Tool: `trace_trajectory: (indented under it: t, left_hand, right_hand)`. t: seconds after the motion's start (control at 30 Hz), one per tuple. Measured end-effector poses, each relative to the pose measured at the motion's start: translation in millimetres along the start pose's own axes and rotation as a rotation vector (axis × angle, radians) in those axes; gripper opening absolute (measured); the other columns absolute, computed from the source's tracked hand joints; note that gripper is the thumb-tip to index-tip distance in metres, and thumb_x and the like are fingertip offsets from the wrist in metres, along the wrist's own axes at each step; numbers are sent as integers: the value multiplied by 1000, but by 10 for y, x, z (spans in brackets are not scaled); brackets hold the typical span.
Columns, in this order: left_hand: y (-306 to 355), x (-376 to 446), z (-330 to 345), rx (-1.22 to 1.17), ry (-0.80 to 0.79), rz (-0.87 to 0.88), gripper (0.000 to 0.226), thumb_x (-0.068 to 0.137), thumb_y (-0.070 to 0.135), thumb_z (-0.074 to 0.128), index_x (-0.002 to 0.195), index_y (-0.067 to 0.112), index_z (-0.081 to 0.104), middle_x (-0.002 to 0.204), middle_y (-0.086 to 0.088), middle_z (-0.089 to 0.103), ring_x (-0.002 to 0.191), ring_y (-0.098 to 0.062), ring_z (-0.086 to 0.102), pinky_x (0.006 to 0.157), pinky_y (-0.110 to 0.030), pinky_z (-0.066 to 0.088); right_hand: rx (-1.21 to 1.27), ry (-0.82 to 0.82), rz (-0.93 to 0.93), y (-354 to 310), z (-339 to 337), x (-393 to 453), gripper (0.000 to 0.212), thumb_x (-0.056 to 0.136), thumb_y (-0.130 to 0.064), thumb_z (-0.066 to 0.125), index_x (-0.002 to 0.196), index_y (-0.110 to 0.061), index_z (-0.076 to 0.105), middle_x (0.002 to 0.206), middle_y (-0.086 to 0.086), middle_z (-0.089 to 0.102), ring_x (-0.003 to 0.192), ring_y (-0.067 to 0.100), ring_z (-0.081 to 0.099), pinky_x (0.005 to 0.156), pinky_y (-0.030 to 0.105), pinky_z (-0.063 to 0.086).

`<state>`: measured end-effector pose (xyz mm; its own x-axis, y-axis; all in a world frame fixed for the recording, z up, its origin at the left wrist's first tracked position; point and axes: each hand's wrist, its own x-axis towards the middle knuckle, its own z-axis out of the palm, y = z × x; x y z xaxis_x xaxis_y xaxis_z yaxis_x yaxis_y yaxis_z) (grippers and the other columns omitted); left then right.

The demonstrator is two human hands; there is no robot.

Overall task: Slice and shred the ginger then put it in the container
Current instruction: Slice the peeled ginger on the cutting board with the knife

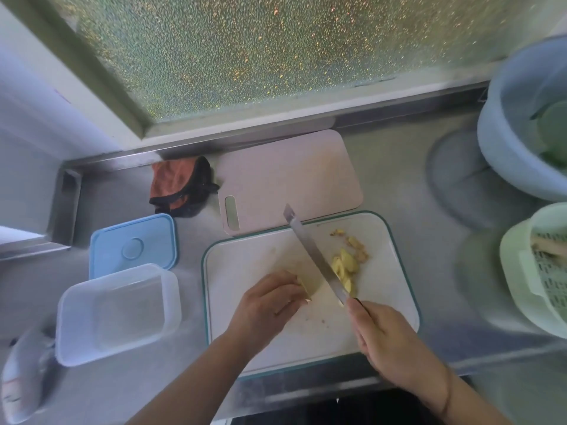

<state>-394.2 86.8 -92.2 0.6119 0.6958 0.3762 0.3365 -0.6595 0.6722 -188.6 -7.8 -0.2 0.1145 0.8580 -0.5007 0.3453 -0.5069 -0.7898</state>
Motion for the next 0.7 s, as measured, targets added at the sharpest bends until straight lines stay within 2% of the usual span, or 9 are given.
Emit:
trace_trajectory:
  t: [0.1, 0.17, 0.27, 0.37, 0.43, 0.5, 0.57, 0.63, 0.7]
  left_hand:
    - [98, -41, -81, -11, 97, -33, 9, 93, 19, 71, 100, 14, 74, 112, -1, 65, 108, -17, 64, 92, -33, 57]
    - [230, -54, -162, 40, 229, -68, 9, 91, 16, 69, 100, 17, 66, 109, 0, 60, 103, -21, 60, 86, -36, 54]
    - [537, 81, -256, 70, 305, 10, 12, 88, 11, 69, 96, 17, 63, 102, 1, 57, 95, -23, 56, 83, -36, 48]
    - [698, 338, -230, 130, 67, 39, 9, 89, 19, 72, 97, 16, 71, 100, 3, 65, 95, -19, 60, 86, -32, 50]
    - [677, 511, -161, 248, -99, -78, 18, 90, 32, 71, 101, 18, 74, 102, 5, 69, 95, -17, 62, 86, -34, 53]
    - [628, 645, -85, 304, -209, -127, 20, 87, 33, 75, 100, 18, 75, 101, 3, 70, 89, -18, 63, 80, -38, 56]
    - [605, 756, -39, 327, -311, -113, 21, 88, 34, 76, 102, 18, 76, 101, 2, 71, 87, -20, 63, 78, -40, 56]
    - [578, 833, -28, 337, -411, -116, 24, 95, 39, 67, 107, 21, 76, 106, 2, 70, 91, -20, 61, 84, -39, 52]
    - [551, 887, -39, 392, -494, -20, 23, 97, 41, 65, 105, 21, 75, 101, 3, 69, 88, -19, 60, 84, -37, 50]
  right_hand:
    - [-331, 53, -56, 35, -99, -87, 51, 81, -71, 20, 73, -28, 47, 56, -6, 51, 53, 8, 50, 49, 19, 36]
    - [-575, 104, -88, 112, -140, -121, 57, 80, -75, 6, 87, -33, 44, 65, -9, 53, 57, 7, 52, 49, 16, 38]
    - [-853, 143, -155, 208, -178, -92, 70, 83, -74, -6, 87, -30, 48, 58, -10, 50, 46, 8, 49, 41, 18, 36]
    - [-1003, 196, -225, 301, -164, -66, 66, 92, -67, 11, 66, -23, 53, 39, -7, 44, 25, 10, 41, 29, 17, 20]
    - [-1031, 265, -308, 343, -152, -57, 62, 92, -64, 18, 64, -21, 53, 37, -5, 44, 23, 12, 41, 27, 18, 23]
    - [-1060, 292, -368, 347, -145, -63, 58, 88, -64, 24, 64, -20, 55, 37, -3, 44, 23, 12, 41, 27, 19, 24]
    - [-1082, 303, -387, 355, -144, -72, 58, 87, -64, 25, 65, -20, 56, 37, -1, 44, 23, 11, 40, 29, 19, 22]
    - [-1085, 301, -386, 381, -150, -81, 58, 86, -64, 26, 65, -20, 56, 37, 0, 43, 23, 12, 40, 31, 19, 21]
    - [-1086, 308, -390, 405, -161, -86, 58, 87, -63, 27, 64, -19, 56, 37, -2, 43, 22, 14, 40, 33, 18, 20]
